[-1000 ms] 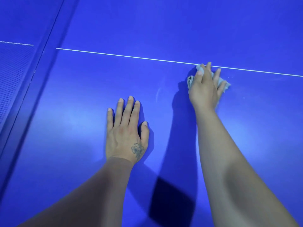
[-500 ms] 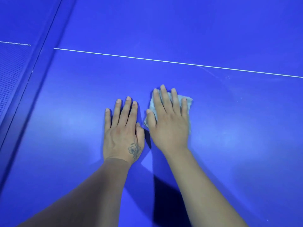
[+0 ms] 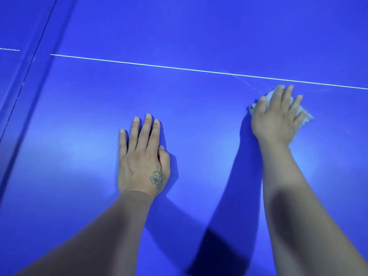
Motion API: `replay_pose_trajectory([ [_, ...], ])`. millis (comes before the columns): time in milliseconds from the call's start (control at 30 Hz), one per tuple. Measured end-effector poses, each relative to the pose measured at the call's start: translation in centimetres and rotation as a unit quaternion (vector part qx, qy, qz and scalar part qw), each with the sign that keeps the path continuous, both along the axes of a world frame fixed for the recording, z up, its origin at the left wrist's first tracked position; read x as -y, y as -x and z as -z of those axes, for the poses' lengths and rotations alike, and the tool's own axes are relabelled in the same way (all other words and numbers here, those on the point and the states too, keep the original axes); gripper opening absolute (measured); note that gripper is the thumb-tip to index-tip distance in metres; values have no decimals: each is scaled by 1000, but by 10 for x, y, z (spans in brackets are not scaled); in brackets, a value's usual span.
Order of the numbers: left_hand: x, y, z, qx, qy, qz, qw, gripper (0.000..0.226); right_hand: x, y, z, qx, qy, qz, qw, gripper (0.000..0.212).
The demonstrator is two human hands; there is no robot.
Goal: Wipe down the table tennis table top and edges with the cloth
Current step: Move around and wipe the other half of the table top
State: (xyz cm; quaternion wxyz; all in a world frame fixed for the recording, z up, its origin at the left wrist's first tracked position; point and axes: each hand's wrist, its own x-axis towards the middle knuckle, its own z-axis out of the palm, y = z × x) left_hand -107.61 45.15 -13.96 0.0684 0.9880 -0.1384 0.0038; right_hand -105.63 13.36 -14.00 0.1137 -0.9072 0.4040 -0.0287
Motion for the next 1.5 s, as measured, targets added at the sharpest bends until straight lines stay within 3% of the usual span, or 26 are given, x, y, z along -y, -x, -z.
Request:
replay_pose_trajectory([
  [100,0,-1,1,0,-4,-2,1000,69,1,-42,-4,-20,-7,-36,999,71],
  [300,0,-1,1,6,7,2,1000,68,-53,-89,-5,-15,7,-209,978,71],
  [500,0,0,0,11,22,3,1000,67,-113,-31,3,51,37,-285,957,65],
  [600,0,1,-1,4,27,1,1000,67,-119,28,5,75,33,-262,961,62],
  [700,0,1,-3,-3,25,-1,1000,68,-107,68,3,115,-31,-183,976,60],
  [833,-1,-1,-4,-12,18,-3,1000,68,-82,55,-8,205,-125,-37,970,53],
  [1133,-3,-3,-2,-22,4,5,1000,68,-3,-31,-1,12,10,66,998,61],
  [1267,-2,-2,-3,-29,-2,5,1000,68,7,-69,-1,-1,9,34,999,68],
  [1500,-1,-1,-3,-41,5,6,999,69,-54,-164,-4,-19,15,-146,989,73],
])
